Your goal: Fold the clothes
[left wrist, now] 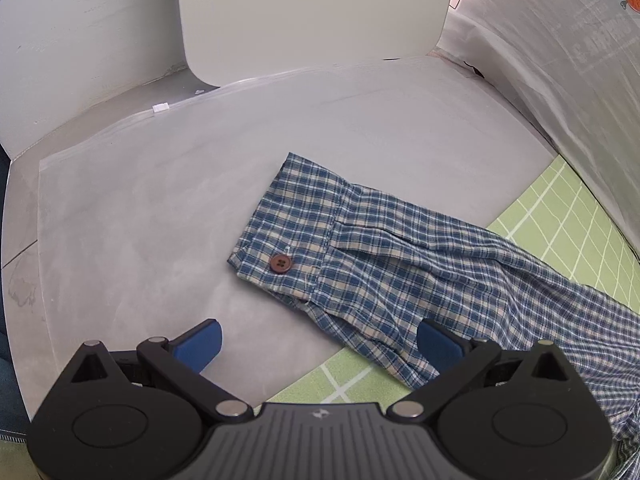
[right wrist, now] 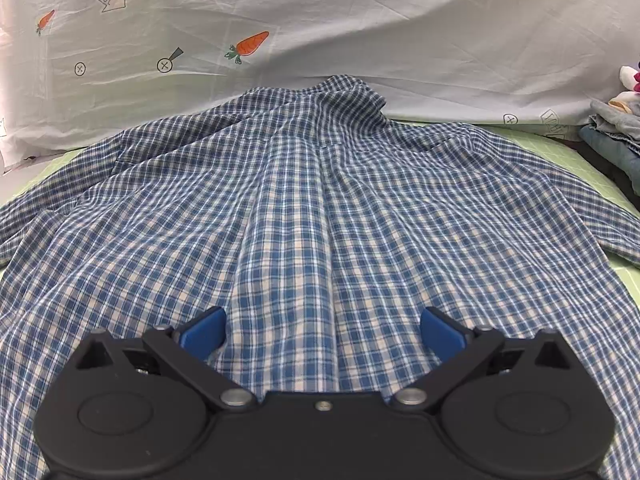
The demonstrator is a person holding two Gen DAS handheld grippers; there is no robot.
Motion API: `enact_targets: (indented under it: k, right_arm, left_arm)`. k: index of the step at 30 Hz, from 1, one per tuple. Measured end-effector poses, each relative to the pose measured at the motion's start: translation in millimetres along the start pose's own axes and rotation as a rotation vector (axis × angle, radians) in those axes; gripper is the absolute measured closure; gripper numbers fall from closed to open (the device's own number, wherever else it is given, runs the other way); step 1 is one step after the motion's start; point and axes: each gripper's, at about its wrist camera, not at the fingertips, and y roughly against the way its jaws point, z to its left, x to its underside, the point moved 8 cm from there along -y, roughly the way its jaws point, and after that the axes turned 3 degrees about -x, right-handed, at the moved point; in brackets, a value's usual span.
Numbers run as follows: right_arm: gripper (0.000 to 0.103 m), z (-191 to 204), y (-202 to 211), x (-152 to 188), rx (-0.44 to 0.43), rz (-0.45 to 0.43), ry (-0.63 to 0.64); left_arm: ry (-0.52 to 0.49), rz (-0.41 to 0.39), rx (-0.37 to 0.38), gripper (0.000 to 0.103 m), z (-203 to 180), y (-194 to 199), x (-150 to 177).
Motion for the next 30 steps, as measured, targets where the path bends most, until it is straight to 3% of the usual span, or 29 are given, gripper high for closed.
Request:
enact_targets:
  k: [2, 4, 6, 7, 8, 9, 12, 16, 18, 22, 25, 27, 30]
  right_arm:
    - [0.0, 0, 0, 0, 0.0, 0.0, 0.0]
    - [0.0, 0, 0, 0, 0.0, 0.0, 0.0]
    - [0.0, 0, 0, 0, 0.001, 0.0, -0.001]
    - [0.0, 0, -1, 0, 0.001, 0.0, -0.001]
    - [0.0, 0, -1, 0, 0.001, -0.001, -0.001]
    - [0.0, 0, -1, 0, 0.001, -0.001, -0.001]
    - [0.0, 0, -1, 0, 0.001, -0.001, -0.001]
    - [0.0, -1, -1, 0, 0.0, -0.001, -0.001]
    - [0.0, -1, -1, 0, -0.001, -0.002, 0.0]
    - [0.0, 0, -1, 0, -0.001, -0.002, 0.0]
    - [0.0, -1, -1, 0, -0.004, -0.002, 0.002]
    - [0.0, -1, -1, 0, -0.004, -0.002, 0.002]
    - [0.0, -2, -1, 0, -0.005, -0.001, 0.002]
  left_arm:
    - [-0.033, -0.025, -0.032, 0.015, -5, -3, -1]
    - [-0.091, -0.059, -0.06, 0.033, -12, -4, -3]
    - [-0.136, -0.084, -0.041, 0.065, -21, -2, -5]
    - [-0.116, -0.088, -0.017, 0.076, -23, -2, -7]
    - [-0.082, -0.079, 0.02, 0.096, -24, -2, -8]
    - [-0.05, -0.066, 0.046, 0.098, -26, -3, -9]
    - [-0.033, -0.11, 0.058, 0.099, -38, 8, -13]
    - [-0.082, -0.188, 0.202, 0.099, -80, 44, -13]
    - [-0.159, -0.213, 0.261, 0.099, -109, 61, -5]
    - [-0.304, -0.187, 0.443, 0.099, -169, 91, 28]
    - [-0.46, -0.124, 0.542, 0.094, -208, 102, 69]
    - [-0.555, -0.057, 0.574, 0.069, -225, 103, 95]
    - [-0.589, 0.026, 0.59, 0.046, -227, 98, 119]
